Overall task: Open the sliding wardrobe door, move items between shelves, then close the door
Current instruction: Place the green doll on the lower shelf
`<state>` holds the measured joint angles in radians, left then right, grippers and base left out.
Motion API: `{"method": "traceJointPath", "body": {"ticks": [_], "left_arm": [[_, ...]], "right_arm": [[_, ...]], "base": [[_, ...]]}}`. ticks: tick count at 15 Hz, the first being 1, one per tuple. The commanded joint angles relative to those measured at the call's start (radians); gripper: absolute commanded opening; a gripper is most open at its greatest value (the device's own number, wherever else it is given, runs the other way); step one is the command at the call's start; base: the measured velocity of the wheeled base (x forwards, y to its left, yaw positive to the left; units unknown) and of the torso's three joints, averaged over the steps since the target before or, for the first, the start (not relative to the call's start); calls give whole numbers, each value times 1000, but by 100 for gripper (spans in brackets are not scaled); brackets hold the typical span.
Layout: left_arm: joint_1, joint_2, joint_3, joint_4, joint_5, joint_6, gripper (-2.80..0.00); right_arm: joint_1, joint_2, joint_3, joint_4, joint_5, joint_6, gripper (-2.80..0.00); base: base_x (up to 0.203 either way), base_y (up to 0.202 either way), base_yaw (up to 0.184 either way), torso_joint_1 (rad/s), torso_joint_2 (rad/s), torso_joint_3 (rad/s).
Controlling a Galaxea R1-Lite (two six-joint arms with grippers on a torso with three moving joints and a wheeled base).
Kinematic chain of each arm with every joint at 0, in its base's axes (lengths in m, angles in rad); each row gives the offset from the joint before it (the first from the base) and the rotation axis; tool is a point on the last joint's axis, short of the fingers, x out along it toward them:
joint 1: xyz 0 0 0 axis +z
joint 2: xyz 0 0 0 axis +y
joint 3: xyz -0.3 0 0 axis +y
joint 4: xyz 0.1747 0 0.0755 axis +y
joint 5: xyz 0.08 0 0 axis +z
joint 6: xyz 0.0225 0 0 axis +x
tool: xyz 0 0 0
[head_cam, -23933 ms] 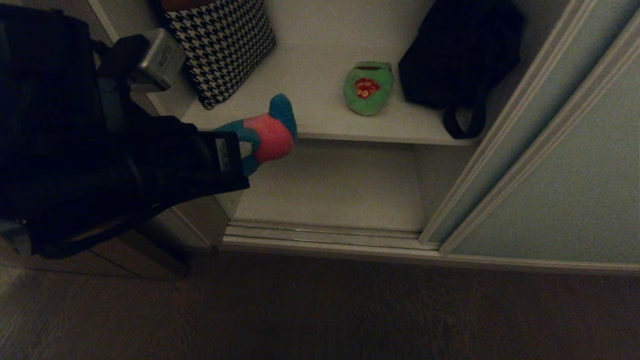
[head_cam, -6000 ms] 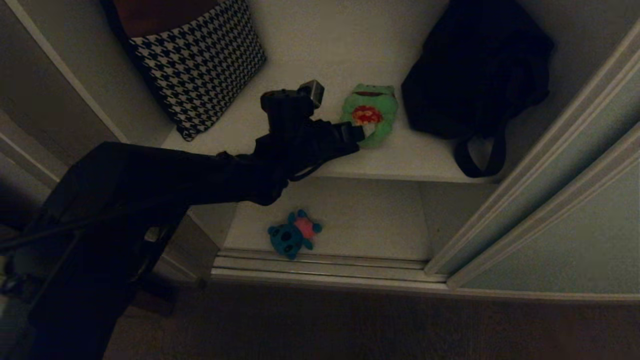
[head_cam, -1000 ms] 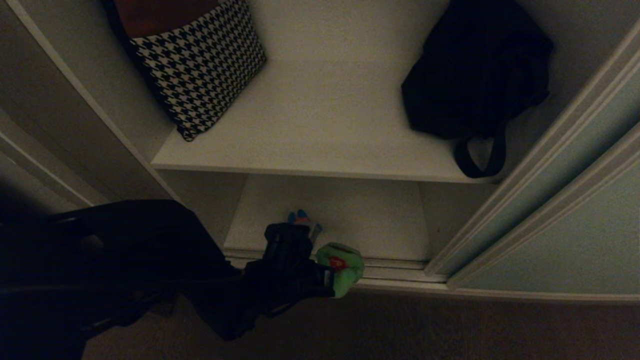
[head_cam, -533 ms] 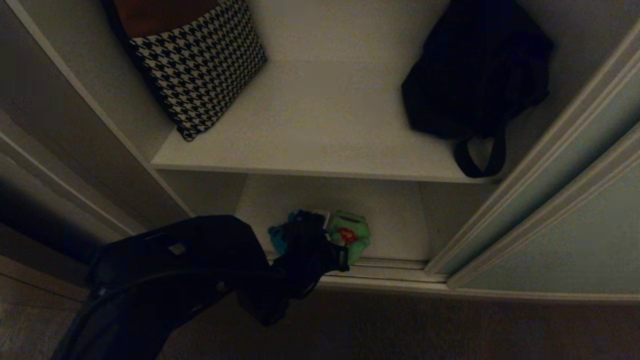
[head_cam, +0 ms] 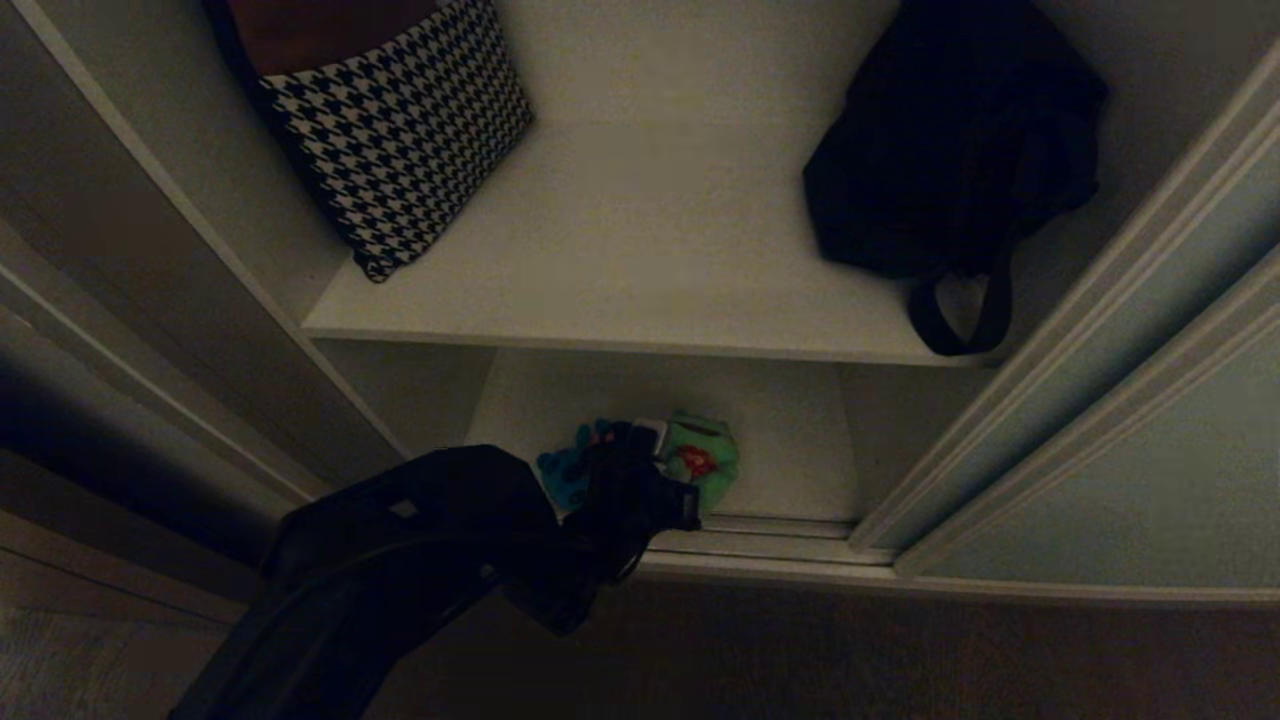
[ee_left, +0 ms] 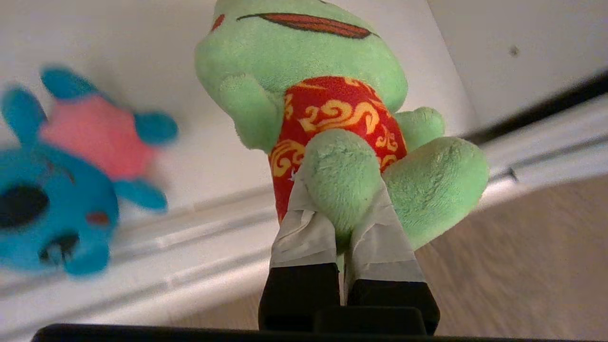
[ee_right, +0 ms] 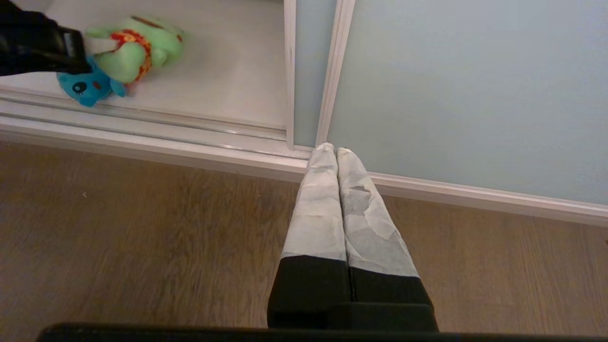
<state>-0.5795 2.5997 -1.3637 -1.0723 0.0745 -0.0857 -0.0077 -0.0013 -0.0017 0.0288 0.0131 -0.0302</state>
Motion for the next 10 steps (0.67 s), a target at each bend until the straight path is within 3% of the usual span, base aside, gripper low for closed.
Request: {"method": "traceJointPath", "body": {"ticks": [1, 7, 10], "left_arm": [[15, 54, -80, -10, 2, 17, -280], [41, 192, -291, -42, -13, 87, -280], [64, 231, -383, -37, -53, 109, -280]], "right_arm": [[0, 0, 0, 0, 1, 0, -280], [0, 0, 0, 0, 1, 1, -280], [0, 0, 0, 0, 1, 0, -280]], "base": [[0, 0, 0, 0, 0, 0], [0, 0, 0, 0, 0, 0], [0, 0, 0, 0, 0, 0]]}}
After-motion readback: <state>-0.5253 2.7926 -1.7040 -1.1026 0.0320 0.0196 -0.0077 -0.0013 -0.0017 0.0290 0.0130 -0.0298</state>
